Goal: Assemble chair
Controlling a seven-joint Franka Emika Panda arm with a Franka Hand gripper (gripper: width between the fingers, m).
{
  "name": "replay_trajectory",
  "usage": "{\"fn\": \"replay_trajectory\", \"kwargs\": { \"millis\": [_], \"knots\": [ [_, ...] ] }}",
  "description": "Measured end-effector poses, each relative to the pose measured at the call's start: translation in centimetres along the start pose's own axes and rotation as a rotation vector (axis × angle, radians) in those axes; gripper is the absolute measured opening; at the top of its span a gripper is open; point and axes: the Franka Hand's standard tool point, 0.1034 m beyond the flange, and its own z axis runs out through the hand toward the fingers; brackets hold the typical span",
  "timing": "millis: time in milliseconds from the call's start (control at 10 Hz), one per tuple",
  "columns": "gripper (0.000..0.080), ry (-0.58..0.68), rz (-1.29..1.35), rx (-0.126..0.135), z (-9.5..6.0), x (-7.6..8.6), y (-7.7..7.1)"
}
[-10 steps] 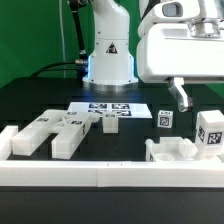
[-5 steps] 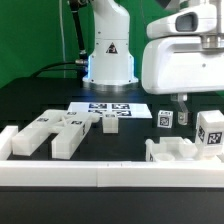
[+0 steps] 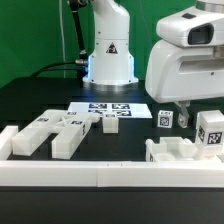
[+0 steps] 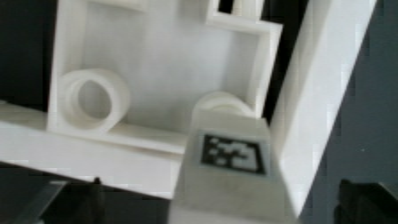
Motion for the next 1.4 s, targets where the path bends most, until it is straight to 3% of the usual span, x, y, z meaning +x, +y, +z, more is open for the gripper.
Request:
{"fn": "replay_trajectory", "kwargs": {
  "millis": [300, 500, 600, 700, 1100, 1400],
  "knots": [
    [0.0649, -0.005, 0.005, 0.001, 0.21, -0.12, 0.09],
    [0.0410, -0.002, 0.001, 0.001, 0.57, -0.21, -0.28],
    [0.0410, -0.004, 0.003, 0.001, 0.74, -0.33, -0.51],
    [0.0289, -0.004, 0.003, 0.001, 0.78, -0.31, -0.73],
    [0.0289, -0.004, 0.052, 0.001, 0.77, -0.32, -0.63],
    [0.0291, 0.041, 0.277, 0.005, 0.77, -0.40, -0.52]
  ]
}}
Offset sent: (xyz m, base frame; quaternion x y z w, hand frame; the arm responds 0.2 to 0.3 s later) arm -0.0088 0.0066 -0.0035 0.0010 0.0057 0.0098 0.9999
